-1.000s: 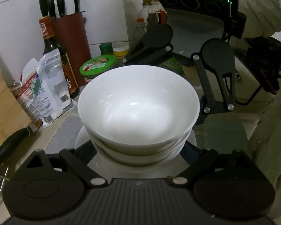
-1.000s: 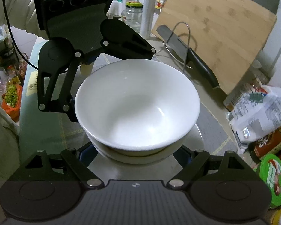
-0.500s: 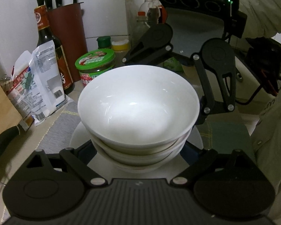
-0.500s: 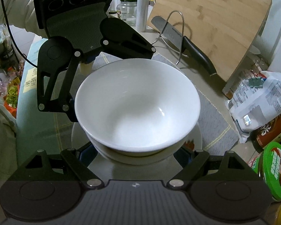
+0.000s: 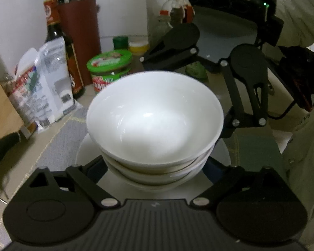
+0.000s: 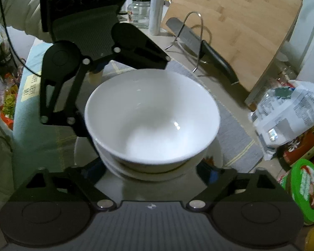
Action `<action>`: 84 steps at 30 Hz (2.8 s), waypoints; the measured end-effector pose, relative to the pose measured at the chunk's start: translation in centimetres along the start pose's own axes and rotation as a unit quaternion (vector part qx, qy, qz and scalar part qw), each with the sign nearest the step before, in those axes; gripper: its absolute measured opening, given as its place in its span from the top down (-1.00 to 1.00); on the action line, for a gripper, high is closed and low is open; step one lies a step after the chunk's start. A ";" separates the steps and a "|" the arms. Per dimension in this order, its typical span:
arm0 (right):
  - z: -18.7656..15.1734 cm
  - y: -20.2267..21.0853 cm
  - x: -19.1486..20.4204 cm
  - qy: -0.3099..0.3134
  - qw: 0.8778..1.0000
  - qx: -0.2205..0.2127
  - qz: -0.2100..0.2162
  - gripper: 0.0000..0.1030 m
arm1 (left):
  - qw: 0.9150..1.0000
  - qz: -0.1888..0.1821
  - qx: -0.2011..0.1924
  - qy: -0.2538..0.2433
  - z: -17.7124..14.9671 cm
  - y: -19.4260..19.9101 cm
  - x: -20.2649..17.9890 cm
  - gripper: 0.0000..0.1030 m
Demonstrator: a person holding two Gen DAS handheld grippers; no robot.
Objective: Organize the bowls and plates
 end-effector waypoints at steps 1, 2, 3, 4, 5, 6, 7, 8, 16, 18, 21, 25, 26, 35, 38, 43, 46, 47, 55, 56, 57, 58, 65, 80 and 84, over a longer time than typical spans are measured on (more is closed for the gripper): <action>0.0 0.2 0.0 -0.003 1.000 -0.006 0.006 -1.00 | 1.000 0.012 -0.002 -0.008 0.0 0.1 -0.2 -0.96; 0.1 0.3 -0.1 -0.009 1.000 -0.009 0.016 -1.00 | 1.000 0.020 0.001 -0.014 -0.1 0.2 -0.3 -0.96; 0.1 0.3 0.0 -0.013 1.000 -0.011 0.022 -1.00 | 1.000 0.025 0.004 -0.016 -0.2 0.2 -0.4 -0.96; 0.2 0.3 0.0 -0.011 1.000 -0.009 0.018 -1.00 | 0.999 0.029 0.007 -0.012 -0.4 0.3 -0.5 -0.96; 0.1 0.2 0.2 -0.006 1.000 -0.006 0.012 -1.00 | 0.999 0.032 0.007 -0.007 -0.5 0.5 -0.5 -0.97; 0.0 0.2 0.3 -0.002 1.000 -0.003 0.008 -1.00 | 0.999 0.036 0.006 -0.002 -0.6 0.7 -0.6 -0.97; 0.0 0.2 0.4 0.001 1.000 -0.001 0.008 -1.00 | 0.999 0.044 0.005 0.002 -0.7 1.0 -0.8 -0.97; -0.1 0.2 0.5 0.002 1.000 -0.002 0.009 -1.00 | 0.999 0.054 0.004 0.005 -0.7 1.4 -0.9 -0.97; -0.8 1.4 1.0 0.004 1.000 -0.002 -0.005 -1.00 | 0.985 0.157 -0.011 0.064 -1.1 5.0 -2.2 -0.99; -0.9 1.6 1.3 0.010 1.000 0.007 -0.020 -1.00 | 0.981 0.180 -0.021 0.075 -1.2 5.9 -2.5 -0.99; -0.6 1.8 2.2 0.017 0.998 0.029 -0.046 -1.00 | 0.970 0.212 -0.045 0.110 -1.6 7.4 -2.6 -0.99; 0.0 1.9 3.8 0.023 0.994 0.058 -0.094 -1.00 | 0.959 0.231 -0.071 0.146 -2.5 9.0 -2.3 -0.99; 0.1 1.8 4.1 0.014 0.992 0.068 -0.103 -1.00 | 0.956 0.240 -0.078 0.148 -2.8 9.4 -2.3 -0.99; 1.2 0.6 7.2 -0.142 0.966 0.039 -0.211 -1.00 | 0.949 0.254 -0.049 0.178 -5.3 10.9 -2.6 -0.99; 0.9 0.6 8.8 -0.212 0.940 -0.016 -0.266 -1.00 | 0.947 0.263 -0.046 0.180 -5.9 11.8 -3.4 -0.99; -0.4 1.2 11.8 -0.374 0.865 -0.115 -0.315 -1.00 | 0.945 0.252 -0.033 0.204 -6.2 13.5 -4.6 -0.99; -0.4 1.8 14.2 -0.436 0.821 -0.148 -0.339 -1.00 | 0.936 0.269 -0.027 0.225 -6.0 14.8 -5.2 -0.99; -0.2 1.8 14.7 -0.452 0.810 -0.150 -0.342 -1.00 | 0.932 0.276 -0.025 0.233 -5.9 15.3 -5.3 -0.99; 2.0 3.3 19.1 -0.474 0.780 -0.166 -0.372 -1.00 | 0.913 0.298 -0.001 0.277 -4.8 18.3 -5.4 -0.99; 2.2 3.6 19.4 -0.472 0.779 -0.169 -0.375 -1.00 | 0.913 0.299 -0.003 0.279 -4.7 18.5 -5.5 -0.99; 2.3 3.8 19.7 -0.471 0.778 -0.173 -0.378 -1.00 | 0.912 0.298 -0.005 0.280 -4.6 18.9 -5.5 -0.99; 2.4 4.0 19.9 -0.471 0.777 -0.176 -0.379 -1.00 | 0.911 0.300 -0.005 0.282 -4.5 19.1 -5.6 -0.99; 2.8 4.6 20.8 -0.474 0.774 -0.184 -0.378 -1.00 | 0.907 0.311 -0.004 0.283 -3.6 20.2 -6.2 -0.99; 2.8 5.1 21.3 -0.477 0.771 -0.184 -0.381 -1.00 | 0.907 0.310 -0.004 0.285 -3.4 20.5 -6.5 -0.99; 2.8 5.2 21.3 -0.480 0.769 -0.184 -0.381 -1.00 | 0.907 0.311 -0.005 0.284 -3.3 20.5 -6.5 -0.99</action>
Point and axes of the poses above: each gripper's, at about its wrist camera, not at the fingertips, and y roughly against the way its jaws point, x to its left, z to its top, the point moved 4 cm from there along -y, roughly the way its jaws point, and after that the axes turned 12 degrees about z, right-handed, at the moved point
